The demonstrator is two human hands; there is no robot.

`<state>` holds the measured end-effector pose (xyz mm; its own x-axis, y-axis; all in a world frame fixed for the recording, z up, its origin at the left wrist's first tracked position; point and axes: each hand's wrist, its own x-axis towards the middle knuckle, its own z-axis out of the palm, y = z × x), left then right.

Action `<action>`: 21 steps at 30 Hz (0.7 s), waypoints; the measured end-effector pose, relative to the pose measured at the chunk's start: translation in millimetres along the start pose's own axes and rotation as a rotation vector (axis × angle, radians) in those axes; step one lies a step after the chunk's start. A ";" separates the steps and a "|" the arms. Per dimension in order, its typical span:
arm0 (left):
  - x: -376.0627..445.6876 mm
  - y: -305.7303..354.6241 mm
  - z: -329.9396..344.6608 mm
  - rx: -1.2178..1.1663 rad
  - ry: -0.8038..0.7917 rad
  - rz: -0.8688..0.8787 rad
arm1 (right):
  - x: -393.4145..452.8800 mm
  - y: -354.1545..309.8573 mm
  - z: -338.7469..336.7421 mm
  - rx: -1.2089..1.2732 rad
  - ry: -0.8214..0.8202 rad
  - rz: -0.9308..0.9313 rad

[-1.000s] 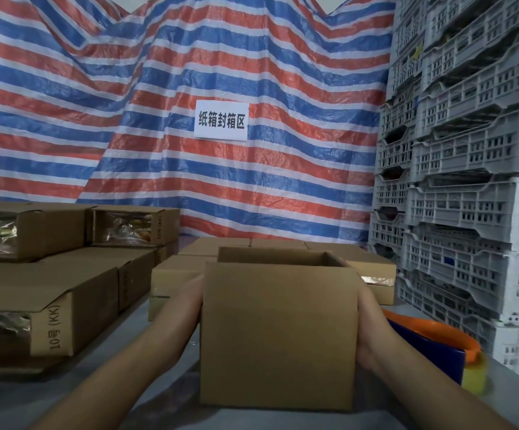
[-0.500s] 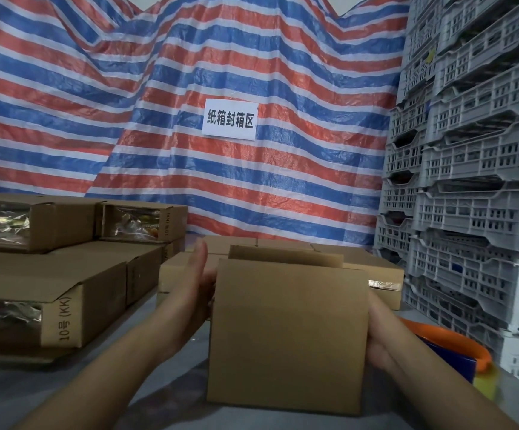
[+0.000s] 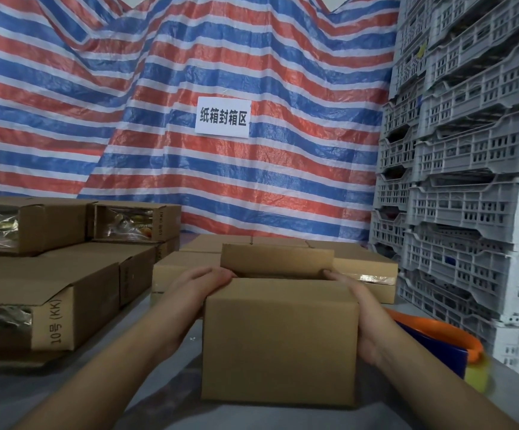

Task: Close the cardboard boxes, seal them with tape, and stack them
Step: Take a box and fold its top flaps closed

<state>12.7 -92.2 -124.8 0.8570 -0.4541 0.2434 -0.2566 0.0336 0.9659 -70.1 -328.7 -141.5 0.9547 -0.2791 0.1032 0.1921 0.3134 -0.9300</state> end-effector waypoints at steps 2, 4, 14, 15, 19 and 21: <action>0.3 -0.4 0.7 -0.004 0.011 -0.008 | 0.9 -0.4 -1.8 0.021 0.013 0.008; -0.8 0.5 1.0 -0.012 0.014 -0.012 | 0.6 -3.9 -3.6 0.038 -0.029 -0.014; 4.1 -4.3 -0.5 -0.080 0.035 0.086 | 1.4 -12.2 -15.1 -0.148 -0.138 0.053; 4.9 -3.7 -1.4 -0.081 0.020 0.117 | 1.3 -12.6 -14.8 -0.144 -0.153 0.050; 10.4 0.5 -5.7 -0.053 -0.069 0.150 | 2.5 -12.3 -16.0 -0.131 -0.184 0.066; 9.9 2.6 -7.7 -0.035 -0.069 0.186 | 3.6 -11.6 -17.4 -0.139 -0.188 0.073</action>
<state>23.9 -89.7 -119.2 0.7636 -0.4970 0.4122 -0.3905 0.1529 0.9078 -72.8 -349.1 -136.5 0.9929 -0.0822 0.0857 0.1004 0.1953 -0.9756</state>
